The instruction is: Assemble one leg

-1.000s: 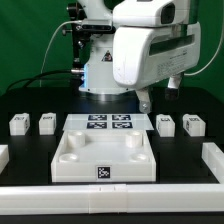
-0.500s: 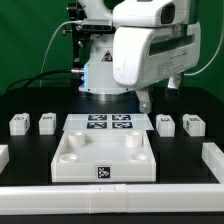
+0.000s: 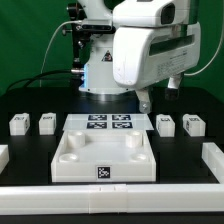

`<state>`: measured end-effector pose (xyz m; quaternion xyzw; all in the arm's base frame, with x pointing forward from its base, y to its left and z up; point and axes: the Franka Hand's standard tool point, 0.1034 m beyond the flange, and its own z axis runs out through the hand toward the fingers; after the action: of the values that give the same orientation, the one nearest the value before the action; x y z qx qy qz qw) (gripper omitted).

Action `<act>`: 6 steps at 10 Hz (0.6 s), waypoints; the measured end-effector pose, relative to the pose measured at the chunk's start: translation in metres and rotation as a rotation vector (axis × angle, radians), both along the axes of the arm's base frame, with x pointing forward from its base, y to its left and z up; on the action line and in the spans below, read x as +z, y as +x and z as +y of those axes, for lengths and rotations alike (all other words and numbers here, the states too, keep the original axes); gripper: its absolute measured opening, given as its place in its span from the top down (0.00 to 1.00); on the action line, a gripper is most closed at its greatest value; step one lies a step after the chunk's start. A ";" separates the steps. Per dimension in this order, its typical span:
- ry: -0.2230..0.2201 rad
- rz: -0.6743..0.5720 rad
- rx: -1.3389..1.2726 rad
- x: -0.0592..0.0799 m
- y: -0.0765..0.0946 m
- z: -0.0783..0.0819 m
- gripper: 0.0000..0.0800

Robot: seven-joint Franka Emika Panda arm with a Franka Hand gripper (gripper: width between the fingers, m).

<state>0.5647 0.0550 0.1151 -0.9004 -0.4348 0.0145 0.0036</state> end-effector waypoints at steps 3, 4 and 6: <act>0.000 0.000 0.000 0.000 0.000 0.000 0.19; 0.000 0.000 0.000 0.000 0.000 0.000 0.19; 0.000 0.000 0.000 0.000 0.000 0.000 0.19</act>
Offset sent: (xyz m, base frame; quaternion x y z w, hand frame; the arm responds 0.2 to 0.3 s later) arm 0.0000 0.0000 0.0000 0.0000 0.0000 0.0000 1.0000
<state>0.5646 0.0550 0.1149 -0.9004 -0.4348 0.0146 0.0036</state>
